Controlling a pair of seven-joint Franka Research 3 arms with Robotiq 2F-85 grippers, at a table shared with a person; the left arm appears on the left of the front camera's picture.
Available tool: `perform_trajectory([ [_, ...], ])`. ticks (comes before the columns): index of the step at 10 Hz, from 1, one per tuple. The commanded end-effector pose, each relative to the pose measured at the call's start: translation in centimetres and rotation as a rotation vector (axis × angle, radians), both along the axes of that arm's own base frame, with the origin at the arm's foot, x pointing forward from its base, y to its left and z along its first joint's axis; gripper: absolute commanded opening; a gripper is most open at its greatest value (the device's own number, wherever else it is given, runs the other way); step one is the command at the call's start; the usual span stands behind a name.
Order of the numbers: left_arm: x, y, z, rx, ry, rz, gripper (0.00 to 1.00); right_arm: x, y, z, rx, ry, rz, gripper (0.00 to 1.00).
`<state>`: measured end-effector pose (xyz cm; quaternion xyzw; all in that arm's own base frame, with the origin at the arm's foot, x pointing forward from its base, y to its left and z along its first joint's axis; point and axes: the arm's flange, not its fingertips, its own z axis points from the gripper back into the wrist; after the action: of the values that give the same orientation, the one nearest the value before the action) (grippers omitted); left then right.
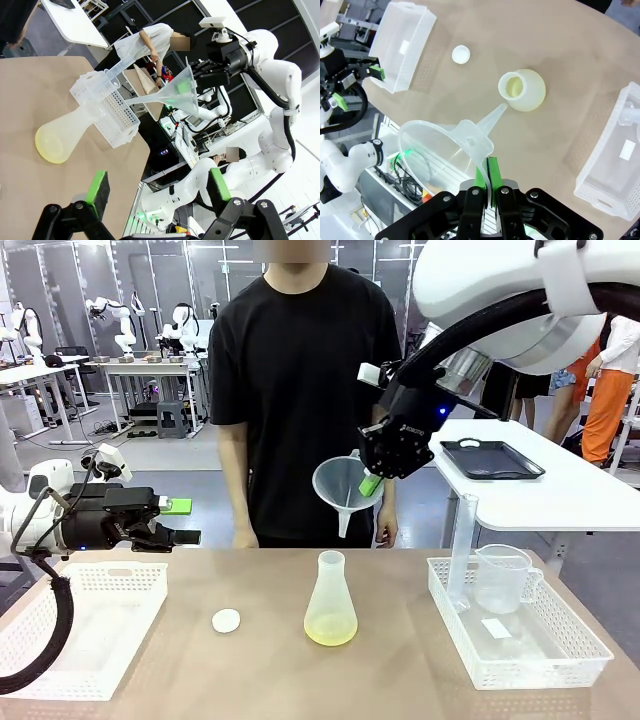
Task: Prepare the solutions needed for the experiment.
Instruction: Once the solution is in the Big flask , pick up the Plastic Funnel and place it back into the right Organizing basket.
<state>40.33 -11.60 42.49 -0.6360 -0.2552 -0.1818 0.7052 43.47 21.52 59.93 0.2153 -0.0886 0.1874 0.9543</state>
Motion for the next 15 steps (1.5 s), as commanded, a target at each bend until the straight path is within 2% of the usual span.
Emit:
perform_trajectory([
  [1, 0.0, -0.1, 0.2, -0.024, 0.005, 0.000, 1.00, -0.2, -2.9, -0.4, 0.041, -0.023, -0.002, 0.01],
  [3, 0.0, -0.1, 0.2, -0.024, 0.005, 0.000, 1.00, -0.4, -9.3, -0.6, 0.016, -0.044, -0.148, 0.01],
  [5, 0.0, -0.1, 0.2, -0.024, 0.005, 0.000, 1.00, -0.8, -15.6, -1.5, 0.008, -0.014, -0.311, 0.01],
  [6, 0.0, -0.1, 0.2, -0.024, 0.005, 0.000, 1.00, -1.5, -18.0, -2.1, 0.044, 0.017, -0.349, 0.01],
  [9, 0.0, -0.1, 0.2, -0.024, 0.005, 0.000, 1.00, -2.6, -21.5, -3.3, 0.074, 0.089, -0.417, 0.01],
  [10, 0.0, -0.1, 0.2, -0.024, 0.005, 0.000, 1.00, -1.6, -21.5, -2.9, 0.053, 0.049, -0.377, 0.01],
  [13, 0.0, -0.1, 0.2, -0.024, 0.005, 0.000, 1.00, -2.0, -22.0, -3.4, 0.057, 0.065, -0.388, 0.03],
  [14, 0.0, -0.1, 0.2, -0.024, 0.005, 0.000, 1.00, -0.9, -21.3, -5.2, 0.034, 0.186, -0.428, 0.03],
  [15, 0.0, -0.1, 0.2, -0.024, 0.005, 0.000, 1.00, -0.1, -22.2, -6.8, 0.069, 0.262, -0.528, 0.03],
])
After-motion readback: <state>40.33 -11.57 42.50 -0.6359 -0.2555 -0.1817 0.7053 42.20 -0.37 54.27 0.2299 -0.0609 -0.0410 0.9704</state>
